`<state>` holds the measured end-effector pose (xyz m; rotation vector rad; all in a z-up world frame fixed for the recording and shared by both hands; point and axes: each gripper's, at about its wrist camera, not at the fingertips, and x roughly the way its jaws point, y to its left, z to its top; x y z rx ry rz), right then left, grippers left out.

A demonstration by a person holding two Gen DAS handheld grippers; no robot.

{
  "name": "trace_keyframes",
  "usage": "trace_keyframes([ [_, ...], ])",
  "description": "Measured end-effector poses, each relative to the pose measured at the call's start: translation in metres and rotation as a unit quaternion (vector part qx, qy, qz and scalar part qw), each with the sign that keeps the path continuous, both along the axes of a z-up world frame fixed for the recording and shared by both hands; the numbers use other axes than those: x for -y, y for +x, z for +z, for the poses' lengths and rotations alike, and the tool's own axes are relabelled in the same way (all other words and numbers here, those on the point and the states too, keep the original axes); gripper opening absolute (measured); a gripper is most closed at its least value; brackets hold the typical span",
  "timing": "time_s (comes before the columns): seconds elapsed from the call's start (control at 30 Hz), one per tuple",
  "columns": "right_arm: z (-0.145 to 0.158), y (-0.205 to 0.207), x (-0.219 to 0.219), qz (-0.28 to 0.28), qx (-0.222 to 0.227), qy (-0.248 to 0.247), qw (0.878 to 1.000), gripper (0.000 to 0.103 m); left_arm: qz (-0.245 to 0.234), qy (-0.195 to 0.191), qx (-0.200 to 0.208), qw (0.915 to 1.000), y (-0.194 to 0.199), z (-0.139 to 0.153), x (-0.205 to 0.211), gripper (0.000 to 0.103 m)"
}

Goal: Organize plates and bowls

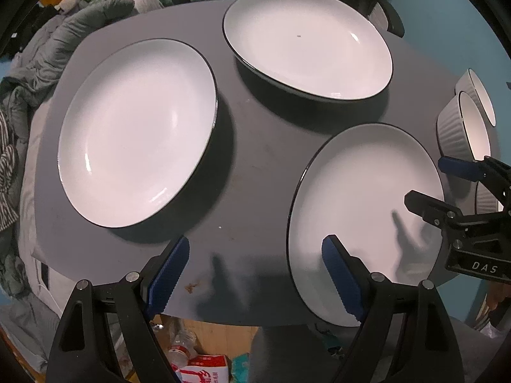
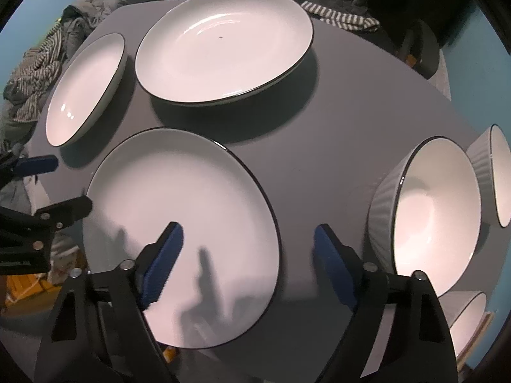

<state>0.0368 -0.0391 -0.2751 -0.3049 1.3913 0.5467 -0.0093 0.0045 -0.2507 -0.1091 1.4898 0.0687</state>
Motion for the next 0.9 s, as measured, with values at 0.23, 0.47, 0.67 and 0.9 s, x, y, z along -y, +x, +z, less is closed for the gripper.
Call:
trace_keyframes([
  [0.23,-0.011,-0.006,-0.004,0.009,-0.034,0.008,0.999,0.057,0.000,-0.008,-0.010,0.9999,0.004,-0.009,0.001,0.084],
  [0.47,-0.023,-0.006,0.000,0.008,-0.064,0.006,0.998,0.046,0.013,-0.032,-0.034,0.9988,0.005,-0.021,-0.010,0.068],
  [0.67,-0.028,-0.005,0.008,0.002,-0.078,0.012,0.997,0.034,0.025,-0.057,-0.056,0.9965,0.012,-0.037,-0.018,0.050],
  [0.9,-0.031,-0.012,0.002,0.008,-0.084,0.012,0.996,0.033,0.029,-0.075,-0.055,0.9953,0.013,-0.043,-0.026,0.033],
])
